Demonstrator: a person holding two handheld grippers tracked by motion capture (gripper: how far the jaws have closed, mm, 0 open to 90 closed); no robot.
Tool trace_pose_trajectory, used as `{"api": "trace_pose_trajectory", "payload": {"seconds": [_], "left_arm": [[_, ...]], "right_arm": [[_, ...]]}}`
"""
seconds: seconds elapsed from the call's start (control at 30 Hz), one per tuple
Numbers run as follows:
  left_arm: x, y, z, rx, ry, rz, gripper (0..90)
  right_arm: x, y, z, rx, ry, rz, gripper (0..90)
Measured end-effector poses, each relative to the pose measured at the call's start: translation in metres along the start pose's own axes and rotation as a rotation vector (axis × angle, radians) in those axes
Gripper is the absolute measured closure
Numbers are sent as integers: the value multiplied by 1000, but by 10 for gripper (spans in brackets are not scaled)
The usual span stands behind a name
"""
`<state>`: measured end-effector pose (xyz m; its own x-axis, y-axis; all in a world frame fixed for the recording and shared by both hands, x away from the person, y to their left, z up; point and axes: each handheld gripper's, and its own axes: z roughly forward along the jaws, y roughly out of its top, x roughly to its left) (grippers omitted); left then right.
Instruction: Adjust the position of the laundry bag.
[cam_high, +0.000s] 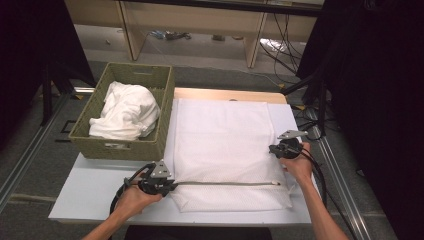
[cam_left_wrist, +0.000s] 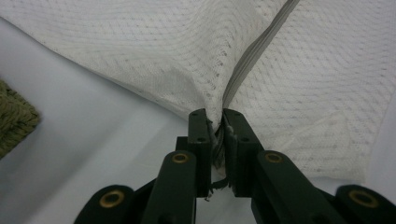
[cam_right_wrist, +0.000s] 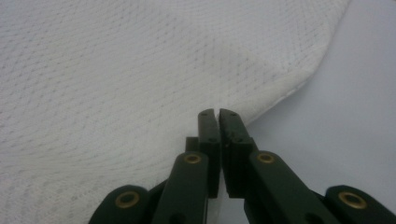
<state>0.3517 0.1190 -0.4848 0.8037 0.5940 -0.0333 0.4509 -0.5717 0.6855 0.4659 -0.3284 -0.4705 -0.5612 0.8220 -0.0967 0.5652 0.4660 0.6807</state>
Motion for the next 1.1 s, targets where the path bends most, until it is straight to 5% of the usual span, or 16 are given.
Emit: {"api": "trace_pose_trajectory", "payload": {"seconds": [0.53,0.67,0.87,1.1], "left_arm": [[3,2,-3,28,24,11,766],[2,2,-6,24,38,-5,655],[0,8,-19,-87,53,-52,458],[0,10,-22,-132,79,-93,238]], "right_arm": [[-3,-3,-2,-7,26,26,831],[-4,-3,-4,-25,16,81,704],[-9,-2,-14,-89,-12,127,486],[-9,-3,-21,-119,-4,190,315]]}}
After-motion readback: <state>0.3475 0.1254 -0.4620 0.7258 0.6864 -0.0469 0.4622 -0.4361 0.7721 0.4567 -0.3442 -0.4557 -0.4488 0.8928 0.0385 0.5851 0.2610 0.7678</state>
